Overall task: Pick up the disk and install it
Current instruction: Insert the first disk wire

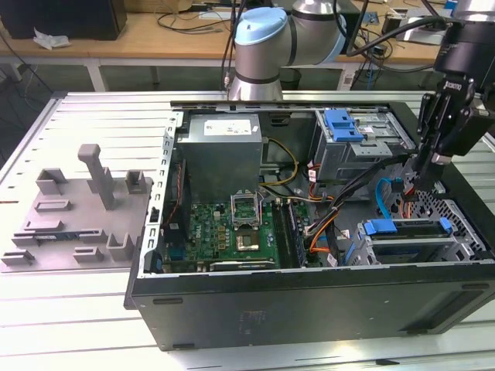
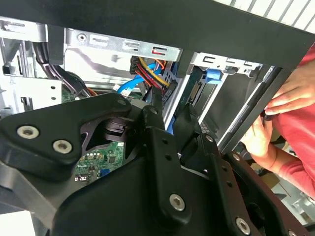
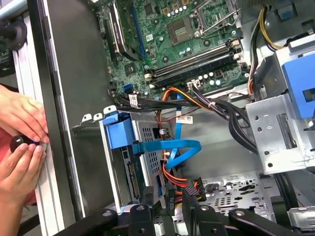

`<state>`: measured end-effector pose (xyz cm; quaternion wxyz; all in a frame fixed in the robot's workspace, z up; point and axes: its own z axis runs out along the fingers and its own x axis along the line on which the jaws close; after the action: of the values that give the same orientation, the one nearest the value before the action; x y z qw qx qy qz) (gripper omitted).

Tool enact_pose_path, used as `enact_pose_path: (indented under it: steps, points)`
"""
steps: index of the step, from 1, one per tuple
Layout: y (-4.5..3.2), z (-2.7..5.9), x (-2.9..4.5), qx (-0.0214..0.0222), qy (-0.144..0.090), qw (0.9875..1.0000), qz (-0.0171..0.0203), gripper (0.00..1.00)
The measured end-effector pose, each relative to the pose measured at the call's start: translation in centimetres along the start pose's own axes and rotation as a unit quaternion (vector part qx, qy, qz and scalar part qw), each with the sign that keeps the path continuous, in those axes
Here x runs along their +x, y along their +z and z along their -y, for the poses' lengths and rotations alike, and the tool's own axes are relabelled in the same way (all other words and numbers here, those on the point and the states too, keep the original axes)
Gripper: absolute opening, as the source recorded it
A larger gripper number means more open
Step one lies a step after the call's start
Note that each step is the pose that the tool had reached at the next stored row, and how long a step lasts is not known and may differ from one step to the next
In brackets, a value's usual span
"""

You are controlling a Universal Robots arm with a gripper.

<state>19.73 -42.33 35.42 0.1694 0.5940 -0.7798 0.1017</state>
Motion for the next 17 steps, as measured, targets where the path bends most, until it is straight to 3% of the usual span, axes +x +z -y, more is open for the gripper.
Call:
enact_pose_path:
  steps: [3, 7, 16, 17]
  points:
    - [0.12, 0.16, -0.19, 0.0006, -0.001, 1.0000, -0.0057, 0.37]
    - [0.28, 0.18, -0.69, 0.0015, -0.002, 0.9999, -0.0169, 0.37]
    - [0.93, 0.14, -1.28, 0.0007, -0.003, 0.9998, -0.0186, 0.37]
    - [1.02, 0.12, -1.40, 0.0007, -0.003, 0.9998, -0.0188, 0.28]
